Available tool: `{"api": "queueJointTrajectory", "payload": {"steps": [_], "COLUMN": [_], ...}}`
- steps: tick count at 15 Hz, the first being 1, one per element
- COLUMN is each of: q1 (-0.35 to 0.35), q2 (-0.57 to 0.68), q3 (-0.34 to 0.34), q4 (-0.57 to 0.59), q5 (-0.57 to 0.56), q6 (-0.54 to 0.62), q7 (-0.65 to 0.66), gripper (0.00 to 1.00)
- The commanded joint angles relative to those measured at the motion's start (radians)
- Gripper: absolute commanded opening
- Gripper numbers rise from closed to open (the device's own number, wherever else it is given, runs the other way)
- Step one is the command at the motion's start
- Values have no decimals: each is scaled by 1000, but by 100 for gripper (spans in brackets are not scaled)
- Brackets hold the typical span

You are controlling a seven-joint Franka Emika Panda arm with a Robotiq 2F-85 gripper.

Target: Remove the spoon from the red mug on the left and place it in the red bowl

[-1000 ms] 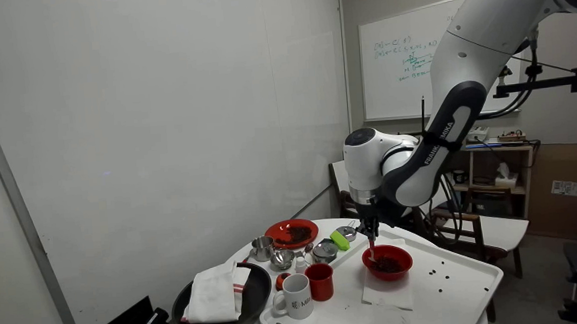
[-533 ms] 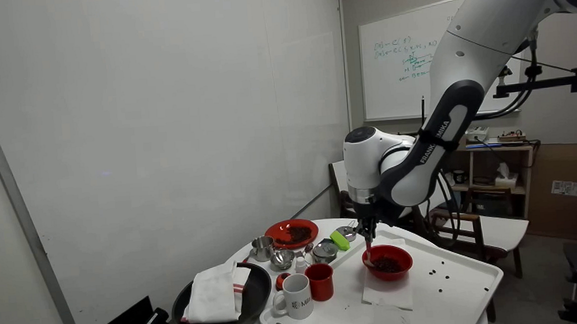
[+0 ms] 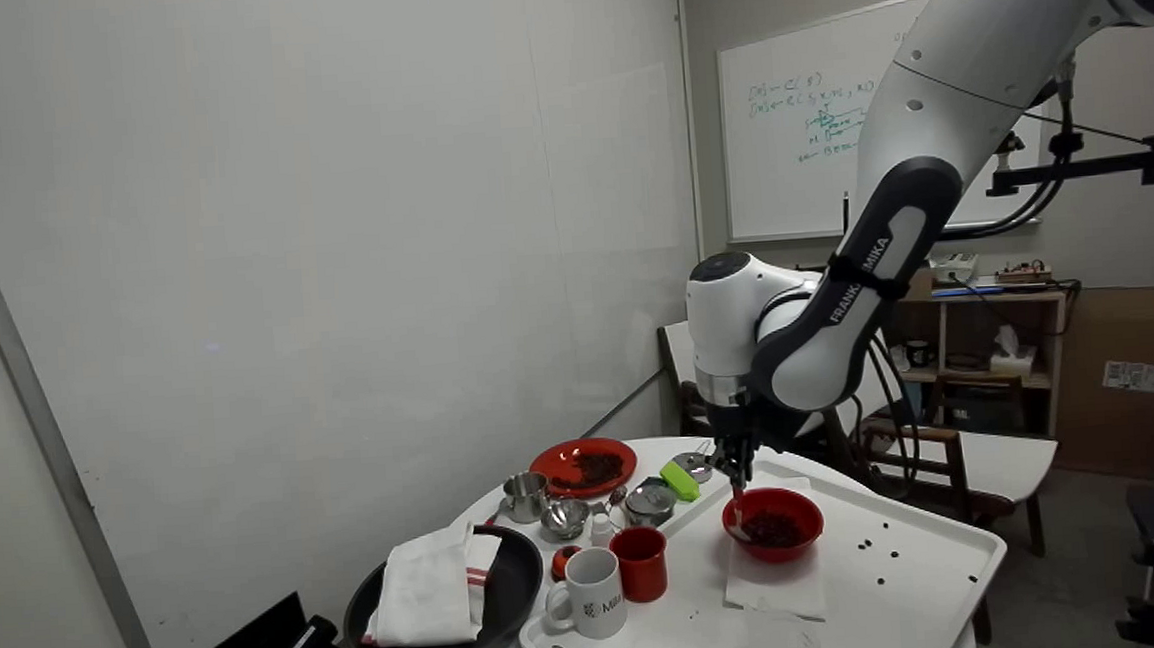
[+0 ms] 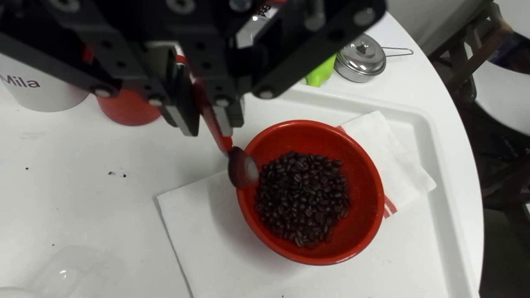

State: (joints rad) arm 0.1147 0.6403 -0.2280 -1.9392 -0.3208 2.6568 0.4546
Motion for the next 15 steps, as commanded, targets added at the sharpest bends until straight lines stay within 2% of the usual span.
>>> {"api": "queueJointTrajectory", "payload": {"steps": [1, 7, 15], "q1": [10, 38, 112], "q2": [-7, 1, 13], "q3": [-3, -38, -123], "q4": [1, 14, 26], "q5": [57, 79, 35], "q6": [-28, -65, -104], "q7": [-5, 87, 274], "gripper": [10, 10, 10]}}
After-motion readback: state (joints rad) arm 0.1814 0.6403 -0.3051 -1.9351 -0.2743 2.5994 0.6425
